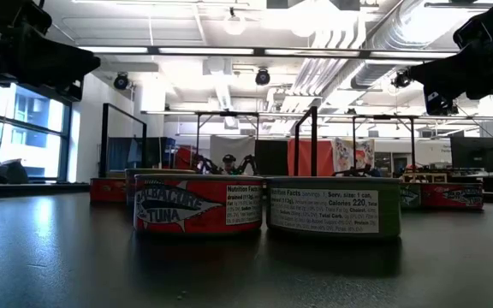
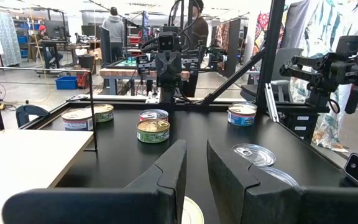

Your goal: Stack canned seafood by type on shelf

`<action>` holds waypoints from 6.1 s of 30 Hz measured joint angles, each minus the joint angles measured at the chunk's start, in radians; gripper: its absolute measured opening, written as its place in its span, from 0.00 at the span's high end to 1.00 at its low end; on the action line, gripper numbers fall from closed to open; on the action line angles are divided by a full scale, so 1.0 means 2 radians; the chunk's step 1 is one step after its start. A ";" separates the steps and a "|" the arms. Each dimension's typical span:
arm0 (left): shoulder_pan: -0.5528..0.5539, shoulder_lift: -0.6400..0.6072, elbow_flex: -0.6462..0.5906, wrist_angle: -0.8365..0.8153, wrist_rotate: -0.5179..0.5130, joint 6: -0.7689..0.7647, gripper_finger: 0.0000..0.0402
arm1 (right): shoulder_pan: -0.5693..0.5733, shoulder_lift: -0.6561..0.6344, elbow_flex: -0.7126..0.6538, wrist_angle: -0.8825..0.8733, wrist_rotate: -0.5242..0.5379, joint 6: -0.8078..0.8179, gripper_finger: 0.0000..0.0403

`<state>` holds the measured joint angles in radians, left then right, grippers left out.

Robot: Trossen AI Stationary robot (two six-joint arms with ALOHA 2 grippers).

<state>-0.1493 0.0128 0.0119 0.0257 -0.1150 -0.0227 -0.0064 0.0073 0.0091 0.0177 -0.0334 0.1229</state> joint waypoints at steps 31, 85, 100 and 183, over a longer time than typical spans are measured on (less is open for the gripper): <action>-0.015 0.018 0.000 0.072 0.051 -0.005 0.92 | 0.000 0.000 0.000 0.000 0.000 0.000 1.00; -0.121 0.837 0.307 0.068 -0.281 0.101 0.92 | 0.000 0.000 0.000 0.000 0.000 0.000 1.00; -0.122 0.824 0.394 -0.043 -0.228 0.032 1.00 | 0.000 0.000 0.000 0.000 0.000 0.000 1.00; 0.292 0.821 0.455 0.022 -0.117 0.231 0.99 | 0.000 0.000 0.000 0.000 0.000 0.000 1.00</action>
<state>0.4354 1.6547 0.9226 0.0707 -0.3493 0.4400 -0.0065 0.0072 0.0093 0.0181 -0.0334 0.1228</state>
